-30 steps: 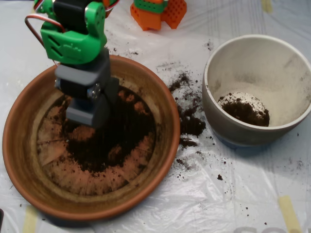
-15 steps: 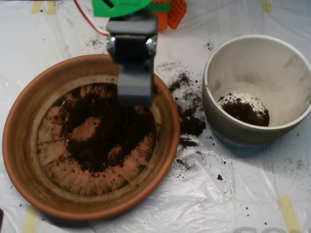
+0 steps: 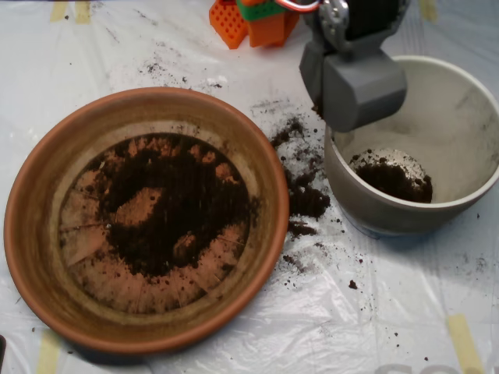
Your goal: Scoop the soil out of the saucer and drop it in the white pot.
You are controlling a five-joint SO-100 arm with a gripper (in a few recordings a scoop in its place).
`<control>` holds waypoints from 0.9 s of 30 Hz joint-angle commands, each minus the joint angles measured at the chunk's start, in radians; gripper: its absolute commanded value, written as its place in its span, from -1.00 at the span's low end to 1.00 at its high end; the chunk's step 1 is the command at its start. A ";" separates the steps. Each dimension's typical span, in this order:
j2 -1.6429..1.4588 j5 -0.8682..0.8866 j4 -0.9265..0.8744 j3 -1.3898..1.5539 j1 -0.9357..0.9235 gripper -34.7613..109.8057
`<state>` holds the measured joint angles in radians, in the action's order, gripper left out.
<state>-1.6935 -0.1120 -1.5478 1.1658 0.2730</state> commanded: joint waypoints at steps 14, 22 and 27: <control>-0.074 -0.071 0.092 0.109 0.126 -0.08; -0.140 -0.089 0.123 0.213 0.164 0.02; -0.143 -0.087 0.120 0.213 0.207 0.03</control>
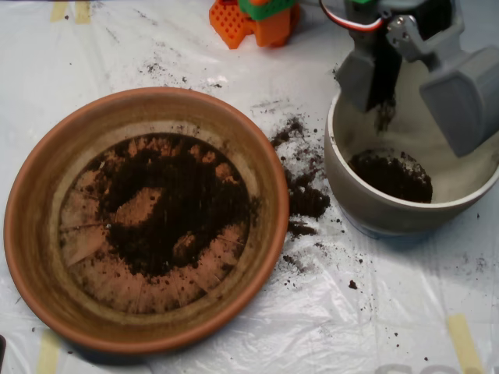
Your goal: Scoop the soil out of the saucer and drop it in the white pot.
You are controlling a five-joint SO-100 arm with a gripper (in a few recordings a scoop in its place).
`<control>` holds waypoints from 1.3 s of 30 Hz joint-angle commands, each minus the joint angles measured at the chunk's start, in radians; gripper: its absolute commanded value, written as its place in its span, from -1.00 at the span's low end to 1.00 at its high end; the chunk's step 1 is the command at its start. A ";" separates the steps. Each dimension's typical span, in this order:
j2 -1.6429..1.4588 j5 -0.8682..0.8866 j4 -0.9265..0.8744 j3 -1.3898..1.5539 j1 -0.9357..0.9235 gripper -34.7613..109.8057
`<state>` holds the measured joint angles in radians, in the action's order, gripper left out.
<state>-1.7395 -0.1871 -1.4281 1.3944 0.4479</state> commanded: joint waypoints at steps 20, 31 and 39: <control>-0.064 0.141 -0.123 -0.387 -0.199 0.04; -0.156 0.140 -0.028 -0.071 -0.472 0.04; -0.247 0.124 0.115 0.291 -0.678 0.04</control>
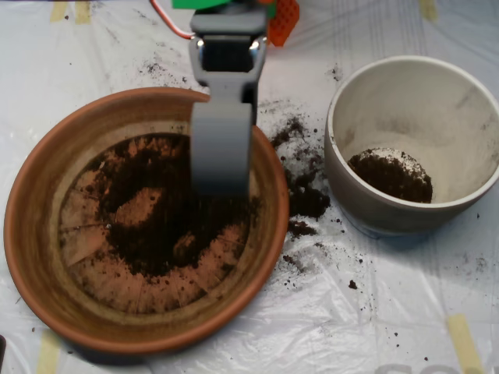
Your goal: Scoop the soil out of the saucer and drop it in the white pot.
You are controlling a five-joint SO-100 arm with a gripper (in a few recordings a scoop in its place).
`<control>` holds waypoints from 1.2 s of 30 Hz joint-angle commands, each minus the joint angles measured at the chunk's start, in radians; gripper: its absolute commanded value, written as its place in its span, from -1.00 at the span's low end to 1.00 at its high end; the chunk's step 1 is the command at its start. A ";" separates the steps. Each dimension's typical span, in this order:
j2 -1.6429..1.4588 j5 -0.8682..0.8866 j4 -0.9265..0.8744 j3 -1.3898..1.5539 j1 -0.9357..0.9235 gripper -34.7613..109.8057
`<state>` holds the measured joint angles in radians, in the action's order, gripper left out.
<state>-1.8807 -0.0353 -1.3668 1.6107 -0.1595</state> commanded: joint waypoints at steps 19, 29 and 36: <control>0.307 -0.143 0.153 0.156 -0.233 0.07; 0.446 -0.147 0.175 0.048 -0.258 0.22; 0.491 -0.138 0.152 0.028 -0.233 0.24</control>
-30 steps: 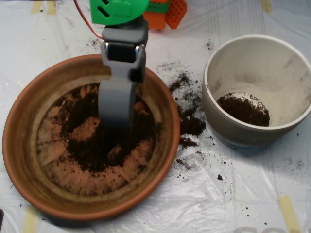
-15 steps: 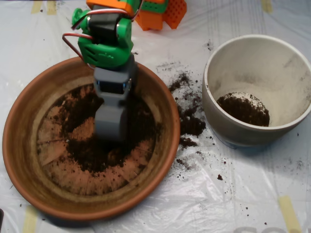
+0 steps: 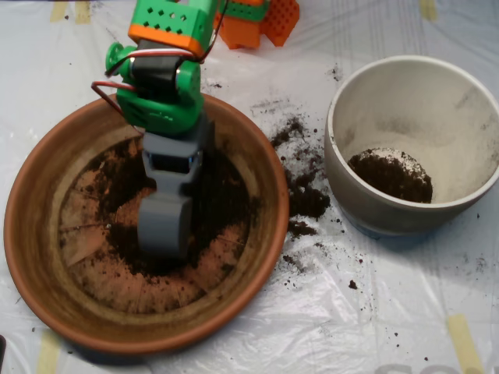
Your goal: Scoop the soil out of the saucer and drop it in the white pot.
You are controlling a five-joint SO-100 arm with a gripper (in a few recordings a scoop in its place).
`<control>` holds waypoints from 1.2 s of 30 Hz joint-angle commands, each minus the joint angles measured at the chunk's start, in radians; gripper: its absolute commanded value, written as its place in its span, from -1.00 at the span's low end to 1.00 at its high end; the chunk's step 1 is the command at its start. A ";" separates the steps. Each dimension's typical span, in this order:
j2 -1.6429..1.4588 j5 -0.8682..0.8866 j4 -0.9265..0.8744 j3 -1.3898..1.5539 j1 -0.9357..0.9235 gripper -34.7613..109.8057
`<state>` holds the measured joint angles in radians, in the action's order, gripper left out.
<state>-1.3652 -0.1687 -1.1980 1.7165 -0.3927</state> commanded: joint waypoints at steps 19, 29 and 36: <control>-0.051 -0.018 0.163 0.052 -0.034 -0.17; -0.115 0.005 0.224 0.115 0.008 -0.52; -0.238 0.029 0.152 0.064 0.071 -0.53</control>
<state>-1.4358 -0.1427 -1.0140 1.8162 -0.3467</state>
